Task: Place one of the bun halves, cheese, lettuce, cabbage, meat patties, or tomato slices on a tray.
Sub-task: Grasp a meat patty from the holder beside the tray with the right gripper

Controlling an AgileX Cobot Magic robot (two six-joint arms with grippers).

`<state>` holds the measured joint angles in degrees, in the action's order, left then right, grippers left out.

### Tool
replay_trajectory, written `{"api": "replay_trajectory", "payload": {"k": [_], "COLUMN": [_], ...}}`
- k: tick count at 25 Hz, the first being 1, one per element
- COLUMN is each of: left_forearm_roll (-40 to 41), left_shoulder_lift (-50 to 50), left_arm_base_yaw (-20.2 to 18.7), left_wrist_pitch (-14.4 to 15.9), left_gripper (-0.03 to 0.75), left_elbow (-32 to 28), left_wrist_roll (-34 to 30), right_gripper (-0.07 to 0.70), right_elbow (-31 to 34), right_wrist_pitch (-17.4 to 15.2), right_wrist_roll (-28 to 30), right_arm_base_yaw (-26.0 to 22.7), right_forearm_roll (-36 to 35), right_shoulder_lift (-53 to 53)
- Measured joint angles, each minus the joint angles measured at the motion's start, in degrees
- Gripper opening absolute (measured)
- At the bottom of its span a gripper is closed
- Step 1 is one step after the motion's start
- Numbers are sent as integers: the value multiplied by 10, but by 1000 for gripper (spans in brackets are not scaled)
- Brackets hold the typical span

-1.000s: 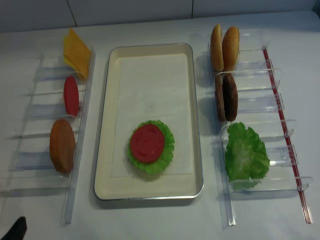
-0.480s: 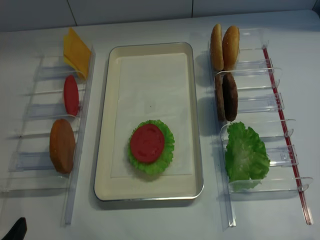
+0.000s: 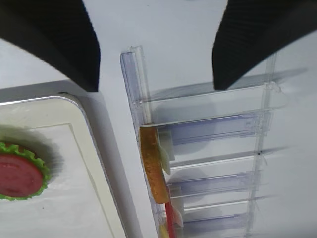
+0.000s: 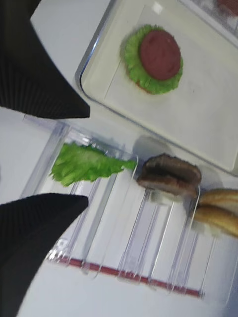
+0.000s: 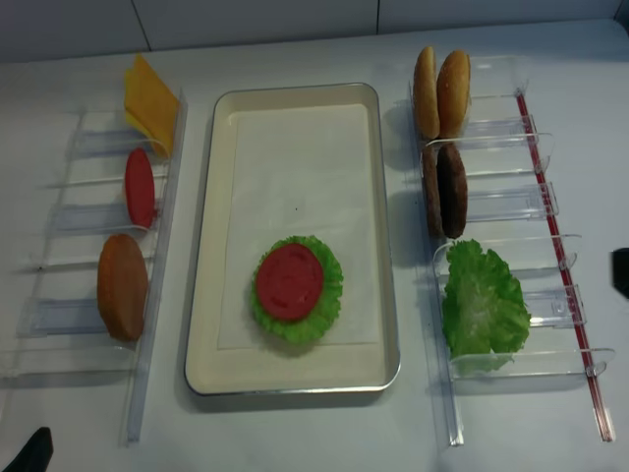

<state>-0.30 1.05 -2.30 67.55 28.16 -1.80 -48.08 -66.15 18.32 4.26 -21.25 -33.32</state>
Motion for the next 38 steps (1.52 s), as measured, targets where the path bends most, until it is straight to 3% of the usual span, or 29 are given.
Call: {"api": "replay_trajectory", "payload": {"k": [11,16,21,26,34,38], "left_forearm_roll": [0,0,0,0,0,0], "left_shoulder_lift": [0,0,0,0,0,0], "left_arm_base_yaw": [0,0,0,0,0,0], "left_wrist_pitch": [0,0,0,0,0,0], "left_gripper": [440,440,440,440,440,440], "left_elbow": [0,0,0,0,0,0], "left_wrist_roll": [0,0,0,0,0,0], "right_gripper": [379,379,379,379,379,379], "right_elbow": [-50,-84,-138,-208,-258,-259], "right_wrist_pitch": [12,16,29,29,24,35], "right_wrist_roll": [92,96,41,-70,-209,-234], "right_arm_base_yaw": [1,50,137,208,222,223], "right_forearm_roll": [-141,-149,-75,48,126,131], "right_shoulder_lift": [-158,-230,-311,-400,-506,-539]}}
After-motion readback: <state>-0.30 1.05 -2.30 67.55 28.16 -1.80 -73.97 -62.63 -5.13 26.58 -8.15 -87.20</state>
